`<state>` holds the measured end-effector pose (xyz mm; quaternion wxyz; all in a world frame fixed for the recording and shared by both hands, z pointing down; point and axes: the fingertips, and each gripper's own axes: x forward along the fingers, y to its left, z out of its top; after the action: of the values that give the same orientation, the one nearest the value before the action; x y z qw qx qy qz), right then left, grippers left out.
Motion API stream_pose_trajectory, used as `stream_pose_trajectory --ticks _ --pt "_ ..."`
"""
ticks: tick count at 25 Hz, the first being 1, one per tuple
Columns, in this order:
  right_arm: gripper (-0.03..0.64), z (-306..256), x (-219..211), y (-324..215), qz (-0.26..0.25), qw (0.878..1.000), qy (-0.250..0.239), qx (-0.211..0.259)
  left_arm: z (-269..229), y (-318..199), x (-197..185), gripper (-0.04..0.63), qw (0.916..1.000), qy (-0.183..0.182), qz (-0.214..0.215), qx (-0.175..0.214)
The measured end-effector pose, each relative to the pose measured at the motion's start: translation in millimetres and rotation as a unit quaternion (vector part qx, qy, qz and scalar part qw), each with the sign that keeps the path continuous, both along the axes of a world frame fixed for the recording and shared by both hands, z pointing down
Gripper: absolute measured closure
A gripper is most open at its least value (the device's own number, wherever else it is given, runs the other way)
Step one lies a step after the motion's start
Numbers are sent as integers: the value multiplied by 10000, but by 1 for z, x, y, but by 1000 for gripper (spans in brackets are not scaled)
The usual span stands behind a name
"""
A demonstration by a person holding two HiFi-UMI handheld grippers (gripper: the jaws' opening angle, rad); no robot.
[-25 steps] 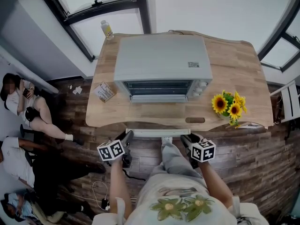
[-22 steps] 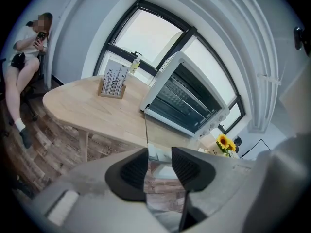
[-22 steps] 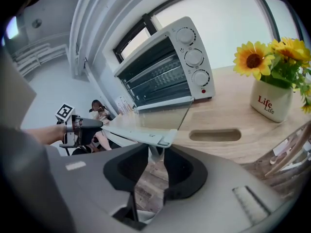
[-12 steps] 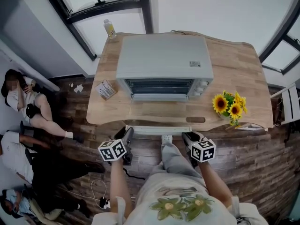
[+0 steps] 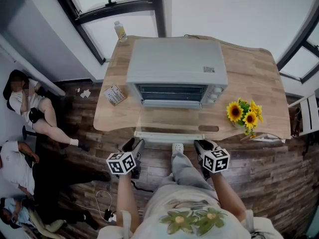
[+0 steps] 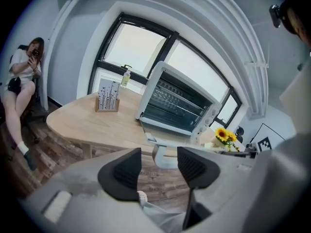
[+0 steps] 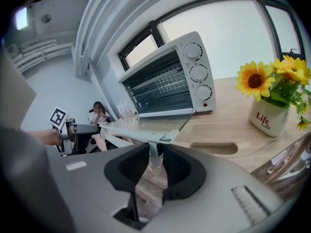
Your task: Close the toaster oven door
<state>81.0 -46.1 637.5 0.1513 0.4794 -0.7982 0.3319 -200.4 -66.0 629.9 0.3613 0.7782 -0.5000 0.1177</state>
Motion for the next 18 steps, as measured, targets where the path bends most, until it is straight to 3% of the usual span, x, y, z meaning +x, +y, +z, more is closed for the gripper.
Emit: stream_pose_trajectory --ticks 10,18 --pt "528 -11 0 -4 76 9999 -20 114 3 -15 13 370 9991 -387 126 89" --pt "529 -20 0 -7 173 9997 -49 190 0 -24 14 472 9975 -693 47 142"
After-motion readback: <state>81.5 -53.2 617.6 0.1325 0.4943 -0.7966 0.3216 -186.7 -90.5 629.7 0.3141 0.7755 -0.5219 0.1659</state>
